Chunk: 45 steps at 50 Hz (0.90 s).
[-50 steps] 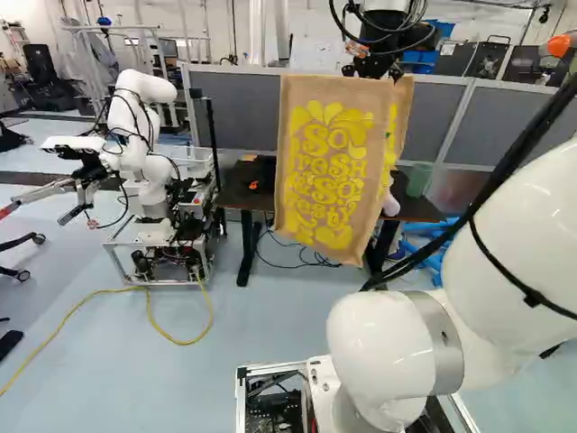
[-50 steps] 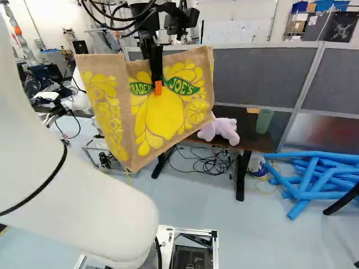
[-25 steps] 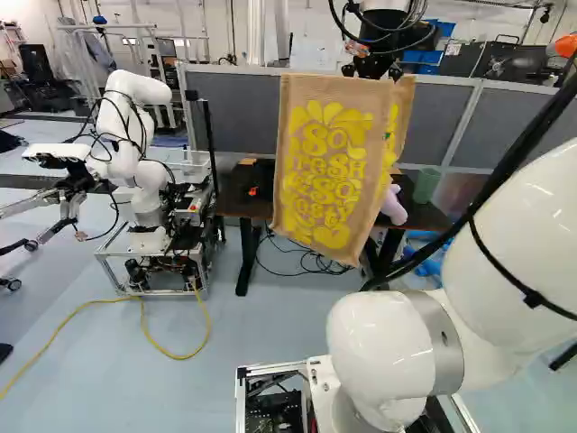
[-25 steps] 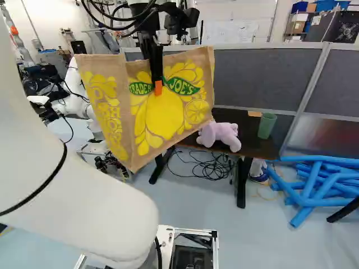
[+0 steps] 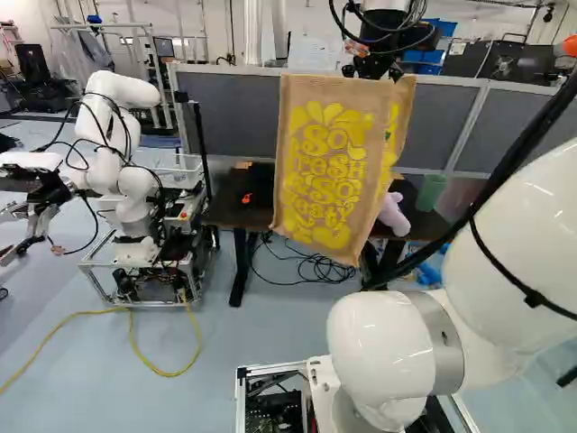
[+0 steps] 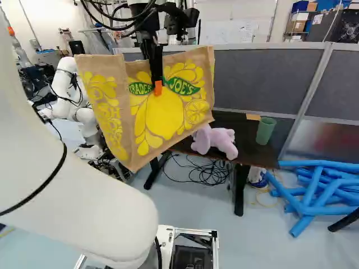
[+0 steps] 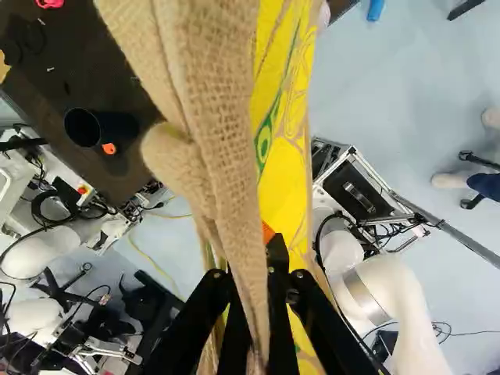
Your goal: Pick up the bag on the ground and place it on the table
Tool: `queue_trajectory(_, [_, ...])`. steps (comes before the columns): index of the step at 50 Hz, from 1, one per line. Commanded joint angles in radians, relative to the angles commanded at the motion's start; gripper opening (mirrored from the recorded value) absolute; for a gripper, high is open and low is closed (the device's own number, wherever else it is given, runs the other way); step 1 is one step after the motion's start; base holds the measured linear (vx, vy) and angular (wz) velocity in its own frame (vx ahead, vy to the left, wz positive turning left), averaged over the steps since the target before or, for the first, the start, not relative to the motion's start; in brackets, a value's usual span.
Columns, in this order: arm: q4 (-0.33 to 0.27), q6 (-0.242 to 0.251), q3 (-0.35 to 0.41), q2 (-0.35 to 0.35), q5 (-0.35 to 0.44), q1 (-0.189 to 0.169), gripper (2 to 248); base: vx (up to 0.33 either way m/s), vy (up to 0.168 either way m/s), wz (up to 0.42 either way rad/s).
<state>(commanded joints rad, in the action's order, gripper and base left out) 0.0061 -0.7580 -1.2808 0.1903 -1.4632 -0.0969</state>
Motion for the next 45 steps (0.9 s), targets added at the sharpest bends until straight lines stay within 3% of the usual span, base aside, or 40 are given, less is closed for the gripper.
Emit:
queue_trajectory(14, [0.0,0.0,0.0,0.0,0.0,0.0,21,0.12,-0.08,-0.049])
queue_trajectory(45, [0.0,0.0,0.0,0.0,0.0,0.0,21,0.129,-0.111,-0.198])
